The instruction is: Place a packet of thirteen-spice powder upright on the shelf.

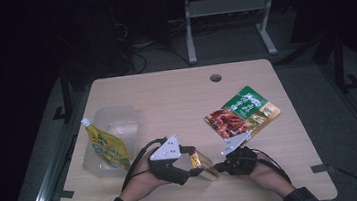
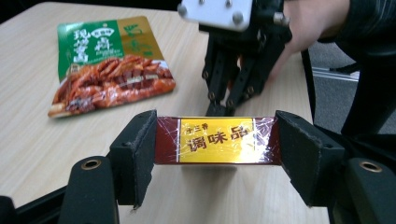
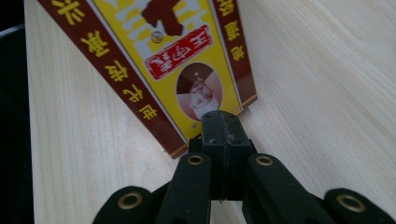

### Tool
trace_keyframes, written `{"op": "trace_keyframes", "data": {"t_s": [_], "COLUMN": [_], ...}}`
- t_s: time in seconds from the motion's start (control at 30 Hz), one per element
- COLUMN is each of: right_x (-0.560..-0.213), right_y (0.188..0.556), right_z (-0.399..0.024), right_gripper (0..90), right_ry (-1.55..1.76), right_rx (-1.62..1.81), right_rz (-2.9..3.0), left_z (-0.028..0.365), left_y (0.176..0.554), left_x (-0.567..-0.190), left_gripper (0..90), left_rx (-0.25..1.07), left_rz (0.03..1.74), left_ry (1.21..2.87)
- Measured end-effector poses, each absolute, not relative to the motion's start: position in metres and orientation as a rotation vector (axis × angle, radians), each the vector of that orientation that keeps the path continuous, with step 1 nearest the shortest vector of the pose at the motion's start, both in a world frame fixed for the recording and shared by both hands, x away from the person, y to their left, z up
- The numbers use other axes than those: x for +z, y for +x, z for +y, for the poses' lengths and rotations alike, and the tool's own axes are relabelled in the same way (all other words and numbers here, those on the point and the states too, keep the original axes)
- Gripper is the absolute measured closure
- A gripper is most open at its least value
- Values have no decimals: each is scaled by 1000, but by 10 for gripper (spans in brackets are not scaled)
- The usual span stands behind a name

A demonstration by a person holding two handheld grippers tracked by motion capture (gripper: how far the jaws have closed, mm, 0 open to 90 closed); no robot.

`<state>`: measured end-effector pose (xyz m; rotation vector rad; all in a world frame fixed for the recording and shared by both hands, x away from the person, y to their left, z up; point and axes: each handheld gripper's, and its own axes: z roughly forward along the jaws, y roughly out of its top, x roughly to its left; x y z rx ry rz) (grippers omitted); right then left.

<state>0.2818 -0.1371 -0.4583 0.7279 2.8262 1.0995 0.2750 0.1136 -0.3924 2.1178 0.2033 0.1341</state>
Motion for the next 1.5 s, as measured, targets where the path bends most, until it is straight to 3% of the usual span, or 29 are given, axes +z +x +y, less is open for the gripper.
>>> {"op": "trace_keyframes", "data": {"t_s": [0.8,1.5], "right_x": [-460,-457], "right_y": [281,290], "right_z": [-136,-140], "right_gripper": [900,900], "right_ry": [740,807], "right_rx": [1110,1120], "right_rz": [2831,2769], "left_z": [80,102], "left_y": [287,278], "left_x": [-390,-371], "left_gripper": [282,164], "left_rx": [137,169], "left_rz": [223,253], "left_ry": [2085,2065]}}
